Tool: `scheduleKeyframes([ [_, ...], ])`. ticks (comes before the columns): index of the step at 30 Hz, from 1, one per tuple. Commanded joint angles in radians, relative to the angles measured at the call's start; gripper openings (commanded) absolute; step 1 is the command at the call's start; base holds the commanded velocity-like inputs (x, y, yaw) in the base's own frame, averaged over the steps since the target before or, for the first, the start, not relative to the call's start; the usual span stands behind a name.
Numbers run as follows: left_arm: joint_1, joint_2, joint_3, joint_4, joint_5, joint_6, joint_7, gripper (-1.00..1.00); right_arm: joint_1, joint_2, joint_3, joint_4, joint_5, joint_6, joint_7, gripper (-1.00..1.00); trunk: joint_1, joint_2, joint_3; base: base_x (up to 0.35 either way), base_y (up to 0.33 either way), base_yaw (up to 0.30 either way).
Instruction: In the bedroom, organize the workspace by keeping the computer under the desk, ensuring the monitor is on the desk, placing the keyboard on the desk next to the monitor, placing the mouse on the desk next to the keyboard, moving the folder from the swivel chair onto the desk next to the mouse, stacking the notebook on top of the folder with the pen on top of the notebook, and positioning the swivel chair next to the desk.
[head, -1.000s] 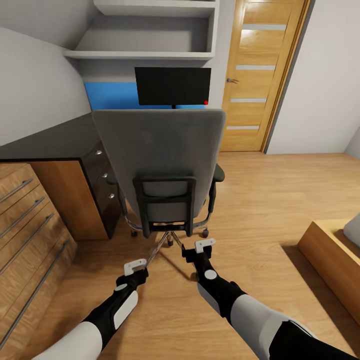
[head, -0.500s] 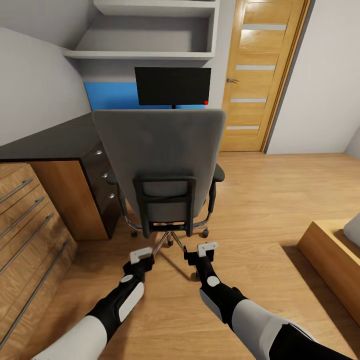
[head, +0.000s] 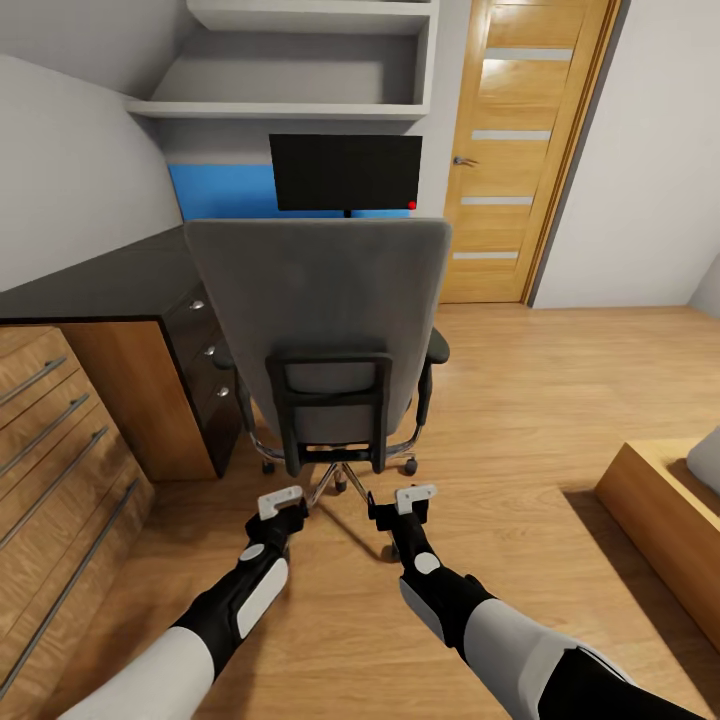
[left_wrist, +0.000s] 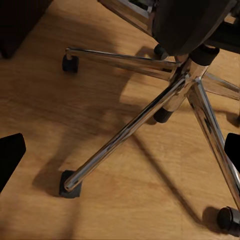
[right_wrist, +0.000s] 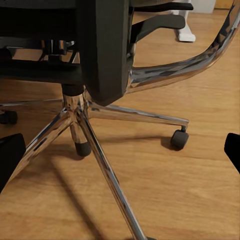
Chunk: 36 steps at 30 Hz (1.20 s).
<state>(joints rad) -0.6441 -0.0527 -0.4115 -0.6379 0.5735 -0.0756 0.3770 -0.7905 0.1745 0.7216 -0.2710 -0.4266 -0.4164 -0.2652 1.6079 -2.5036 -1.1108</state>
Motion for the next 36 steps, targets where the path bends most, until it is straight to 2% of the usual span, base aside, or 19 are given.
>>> scheduleKeyframes([
  [1,-0.001,0.001,-0.008,0.001,0.011,-0.012,0.007,1.00,-0.001,0.000,0.009,0.001,-0.006,-0.003,-0.006,1.00,0.000,0.000,-0.001,0.000,0.000,0.000],
  [9,0.000,0.005,-0.008,0.004,0.012,-0.032,0.008,1.00,-0.001,0.000,0.010,0.001,-0.006,-0.004,-0.005,1.00,0.000,0.000,-0.001,0.008,0.001,0.000],
  [36,-0.001,0.001,-0.012,0.024,0.006,-0.033,0.003,1.00,-0.001,0.000,0.010,-0.003,-0.008,-0.003,-0.007,1.00,0.000,0.000,-0.001,0.164,0.019,0.001],
])
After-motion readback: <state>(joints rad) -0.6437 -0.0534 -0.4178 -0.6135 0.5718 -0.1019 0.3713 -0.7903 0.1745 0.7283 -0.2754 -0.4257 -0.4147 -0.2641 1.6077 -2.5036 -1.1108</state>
